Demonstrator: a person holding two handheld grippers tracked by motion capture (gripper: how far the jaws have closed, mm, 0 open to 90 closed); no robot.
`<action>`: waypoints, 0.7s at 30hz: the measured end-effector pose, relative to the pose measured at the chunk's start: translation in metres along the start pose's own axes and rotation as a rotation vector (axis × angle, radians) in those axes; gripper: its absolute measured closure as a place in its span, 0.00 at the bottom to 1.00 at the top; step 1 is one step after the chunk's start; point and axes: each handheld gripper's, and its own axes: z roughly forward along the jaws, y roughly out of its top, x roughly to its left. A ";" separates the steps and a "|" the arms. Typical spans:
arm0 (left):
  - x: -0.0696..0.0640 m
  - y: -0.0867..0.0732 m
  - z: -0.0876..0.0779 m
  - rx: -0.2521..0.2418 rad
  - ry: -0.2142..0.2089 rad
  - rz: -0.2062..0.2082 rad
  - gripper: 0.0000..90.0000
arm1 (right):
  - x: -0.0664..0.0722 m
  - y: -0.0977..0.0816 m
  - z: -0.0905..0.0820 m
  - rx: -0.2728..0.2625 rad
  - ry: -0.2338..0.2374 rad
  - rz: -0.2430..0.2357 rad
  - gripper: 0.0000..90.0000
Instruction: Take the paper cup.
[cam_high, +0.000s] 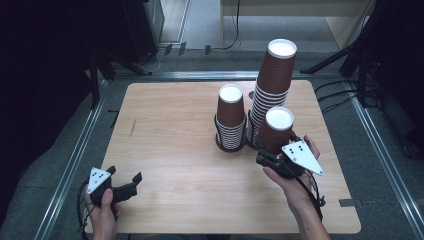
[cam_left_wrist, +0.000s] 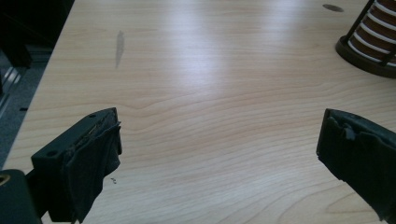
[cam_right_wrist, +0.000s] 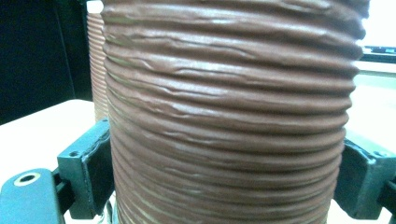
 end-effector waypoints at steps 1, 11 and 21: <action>-0.003 0.001 0.001 -0.001 -0.001 0.005 0.00 | 0.000 0.000 0.000 0.000 0.000 0.000 0.12; -0.050 0.026 0.019 -0.041 -0.044 0.089 0.00 | -0.007 -0.010 -0.003 0.031 -0.002 0.004 0.12; -0.093 0.046 0.044 -0.072 -0.138 0.078 0.00 | -0.005 -0.022 0.000 0.064 0.010 -0.017 0.12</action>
